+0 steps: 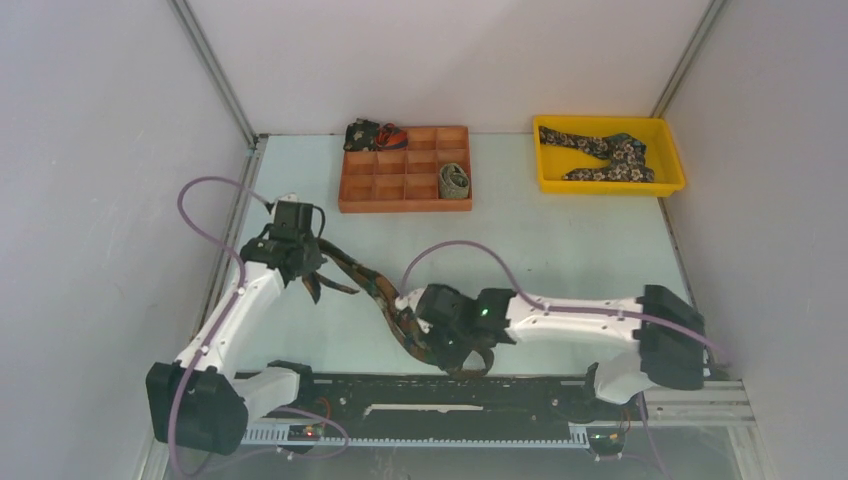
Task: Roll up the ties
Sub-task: Flatten out the tie at the center of the board.
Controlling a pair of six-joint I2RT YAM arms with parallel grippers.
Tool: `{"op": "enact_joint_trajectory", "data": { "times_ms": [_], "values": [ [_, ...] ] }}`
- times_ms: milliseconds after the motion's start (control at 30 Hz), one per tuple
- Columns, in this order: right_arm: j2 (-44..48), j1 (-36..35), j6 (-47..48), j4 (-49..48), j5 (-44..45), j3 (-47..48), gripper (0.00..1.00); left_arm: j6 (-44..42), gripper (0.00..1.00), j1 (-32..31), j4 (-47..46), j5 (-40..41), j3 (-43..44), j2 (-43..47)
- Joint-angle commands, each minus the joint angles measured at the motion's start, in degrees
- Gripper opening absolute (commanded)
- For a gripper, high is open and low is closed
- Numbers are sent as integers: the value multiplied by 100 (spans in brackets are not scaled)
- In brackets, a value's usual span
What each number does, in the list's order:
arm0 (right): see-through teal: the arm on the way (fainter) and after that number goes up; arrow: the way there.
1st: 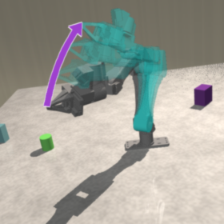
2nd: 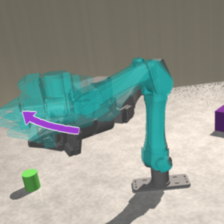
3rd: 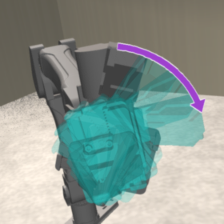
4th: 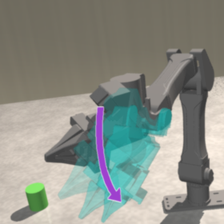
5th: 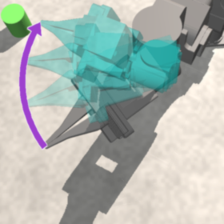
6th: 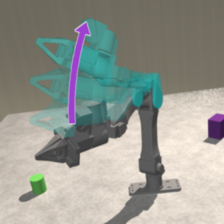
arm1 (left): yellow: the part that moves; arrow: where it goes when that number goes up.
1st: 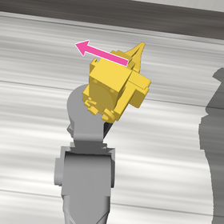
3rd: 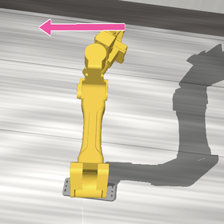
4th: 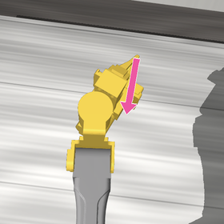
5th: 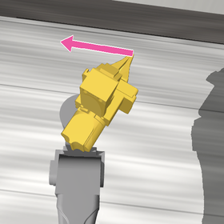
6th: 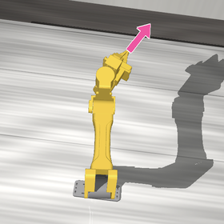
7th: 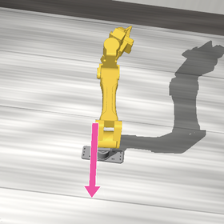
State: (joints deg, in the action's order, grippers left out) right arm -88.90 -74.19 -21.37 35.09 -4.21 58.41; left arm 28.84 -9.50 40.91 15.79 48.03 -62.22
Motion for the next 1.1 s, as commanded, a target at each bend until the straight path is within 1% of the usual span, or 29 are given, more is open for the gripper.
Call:
{"op": "enact_joint_trajectory", "data": {
  "times_ms": [0,133,267,400,633,700,800,933,1000,1067],
  "values": [
    [742,663,-315,287,-1742,-29,0,-909,0,133,763,267,768,-626],
    [952,1391,-420,195,-2552,-339,0,-1296,0,260,1257,282,1200,-1515],
    [742,2132,-483,-154,-3421,-758,0,-1502,0,392,1472,343,1632,-2234],
    [309,2619,-438,-538,-3895,-976,0,-1637,0,471,1669,422,1956,-2873],
    [-610,3039,-235,-772,-4253,-982,0,-1688,4,542,1798,666,2455,-3835],
    [-733,3142,-173,-784,-4278,-984,0,-1689,8,598,1822,670,2608,-4026],
    [-982,3322,-94,-798,-4274,-981,0,-1693,21,708,1883,670,2884,-4328],
    [-1321,3494,-21,-866,-4351,-962,9,-1743,29,843,2041,645,3341,-4775],
    [-1433,3546,12,-842,-4329,-919,12,-1771,38,913,2139,645,3573,-4987],
    [-1499,3580,10,-827,-4266,-873,13,-1797,45,932,2235,648,3805,-5167]
  ]
}}
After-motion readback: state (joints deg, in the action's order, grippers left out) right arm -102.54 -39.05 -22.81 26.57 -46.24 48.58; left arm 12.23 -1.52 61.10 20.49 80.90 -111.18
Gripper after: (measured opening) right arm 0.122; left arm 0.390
